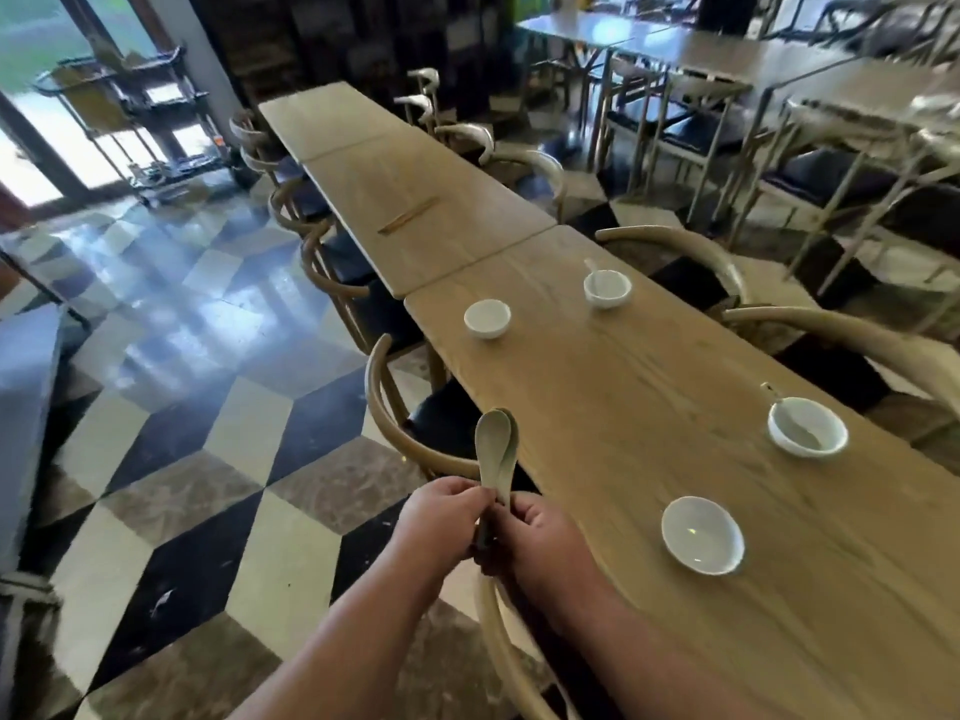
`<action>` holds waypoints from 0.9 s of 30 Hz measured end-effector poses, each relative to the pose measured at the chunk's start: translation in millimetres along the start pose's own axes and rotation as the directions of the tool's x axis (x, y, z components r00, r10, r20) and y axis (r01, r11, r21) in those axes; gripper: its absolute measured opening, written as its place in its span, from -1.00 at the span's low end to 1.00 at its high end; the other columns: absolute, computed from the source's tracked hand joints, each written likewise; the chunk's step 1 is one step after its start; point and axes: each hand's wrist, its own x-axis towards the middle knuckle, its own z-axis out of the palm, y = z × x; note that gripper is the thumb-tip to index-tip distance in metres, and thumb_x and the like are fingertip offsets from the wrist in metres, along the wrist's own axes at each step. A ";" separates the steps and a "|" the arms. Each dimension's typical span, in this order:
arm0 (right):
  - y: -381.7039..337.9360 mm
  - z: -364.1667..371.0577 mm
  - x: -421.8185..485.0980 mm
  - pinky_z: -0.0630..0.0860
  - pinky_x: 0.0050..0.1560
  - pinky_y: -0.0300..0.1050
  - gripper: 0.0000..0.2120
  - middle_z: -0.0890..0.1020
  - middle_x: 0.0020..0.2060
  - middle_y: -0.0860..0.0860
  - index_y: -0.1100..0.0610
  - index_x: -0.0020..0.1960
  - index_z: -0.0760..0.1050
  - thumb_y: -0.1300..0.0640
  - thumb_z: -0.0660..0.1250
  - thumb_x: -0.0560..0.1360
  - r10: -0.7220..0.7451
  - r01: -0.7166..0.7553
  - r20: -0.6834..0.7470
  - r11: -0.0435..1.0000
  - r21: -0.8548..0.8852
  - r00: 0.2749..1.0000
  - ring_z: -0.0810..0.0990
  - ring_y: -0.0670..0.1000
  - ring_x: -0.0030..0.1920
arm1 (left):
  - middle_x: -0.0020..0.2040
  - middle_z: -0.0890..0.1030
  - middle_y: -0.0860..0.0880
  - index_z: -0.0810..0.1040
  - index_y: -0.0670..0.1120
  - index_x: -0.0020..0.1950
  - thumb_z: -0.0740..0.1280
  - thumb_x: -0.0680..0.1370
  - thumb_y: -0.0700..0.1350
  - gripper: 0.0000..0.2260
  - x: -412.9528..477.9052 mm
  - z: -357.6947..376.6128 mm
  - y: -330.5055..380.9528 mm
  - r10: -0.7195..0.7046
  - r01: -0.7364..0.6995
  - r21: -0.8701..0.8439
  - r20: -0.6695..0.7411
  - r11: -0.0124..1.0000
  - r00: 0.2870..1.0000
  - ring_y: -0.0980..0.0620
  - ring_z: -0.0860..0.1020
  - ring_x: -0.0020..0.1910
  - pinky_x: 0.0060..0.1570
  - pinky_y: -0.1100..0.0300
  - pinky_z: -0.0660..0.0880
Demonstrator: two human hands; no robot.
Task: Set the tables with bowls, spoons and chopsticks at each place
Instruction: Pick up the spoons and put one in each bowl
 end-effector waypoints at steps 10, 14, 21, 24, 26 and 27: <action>-27.6 37.6 9.8 0.66 -0.26 -0.12 -0.75 0.73 -0.30 0.10 0.13 -0.09 0.75 0.07 0.40 0.67 0.026 0.030 -0.400 0.990 0.134 0.916 0.71 -0.01 -0.32 | -0.08 0.78 -0.18 0.77 -0.05 -0.06 0.41 0.61 -0.10 -0.86 58.2 -34.5 53.9 0.136 -0.227 0.232 0.351 0.946 0.927 -0.06 0.71 -0.19 -0.36 0.22 0.63; -8.7 13.5 13.0 0.68 -0.05 0.20 -0.76 0.65 -0.37 0.07 0.11 -0.05 0.72 0.04 0.36 0.69 0.082 -0.019 -0.531 0.992 0.122 0.844 0.66 0.11 -0.28 | -0.04 0.78 -0.17 0.78 -0.06 -0.02 0.44 0.63 -0.08 -0.87 75.4 -13.1 57.7 0.057 -0.194 0.234 0.491 0.953 0.869 -0.14 0.75 -0.05 -0.17 0.07 0.73; 32.2 -95.7 -5.5 0.50 -0.42 -0.16 -0.83 0.61 -0.36 0.07 0.18 0.13 0.63 0.11 0.31 0.72 0.219 -0.199 -0.667 0.974 0.107 0.712 0.55 0.00 -0.47 | -0.05 0.72 -0.10 0.72 -0.09 0.10 0.38 0.70 -0.09 -0.86 108.1 58.0 42.8 -0.129 -0.104 0.329 0.615 0.939 0.778 -0.07 0.68 -0.04 -0.19 0.10 0.63; 59.1 -155.4 4.1 0.44 -0.47 -0.15 -0.91 0.66 -0.38 0.08 0.04 0.11 0.52 0.19 0.27 0.71 0.270 -0.327 -0.721 0.943 0.063 0.638 0.57 0.03 -0.46 | -0.08 0.75 -0.08 0.74 -0.07 0.07 0.39 0.69 -0.06 -0.85 133.0 94.9 40.6 -0.142 -0.147 0.397 0.611 0.906 0.778 -0.05 0.69 -0.07 -0.08 0.04 0.64; 78.6 -186.6 12.1 0.42 -0.48 -0.15 -0.94 0.65 -0.42 0.07 0.13 0.11 0.52 0.21 0.26 0.70 0.314 -0.418 -0.729 0.907 0.043 0.607 0.57 0.04 -0.49 | -0.05 0.77 -0.09 0.74 -0.07 0.05 0.40 0.68 -0.06 -0.86 149.1 117.7 40.6 -0.151 -0.169 0.434 0.609 0.885 0.778 -0.06 0.71 -0.06 0.06 -0.01 0.66; 87.6 -198.6 15.2 0.42 -0.48 -0.15 -0.92 0.64 -0.43 0.07 0.18 0.13 0.53 0.20 0.27 0.70 0.337 -0.458 -0.725 0.888 0.032 0.601 0.56 0.04 -0.50 | -0.04 0.78 -0.10 0.74 -0.07 0.06 0.40 0.68 -0.06 -0.86 157.1 128.0 40.3 -0.163 -0.168 0.450 0.607 0.877 0.778 -0.07 0.71 -0.06 0.10 -0.02 0.66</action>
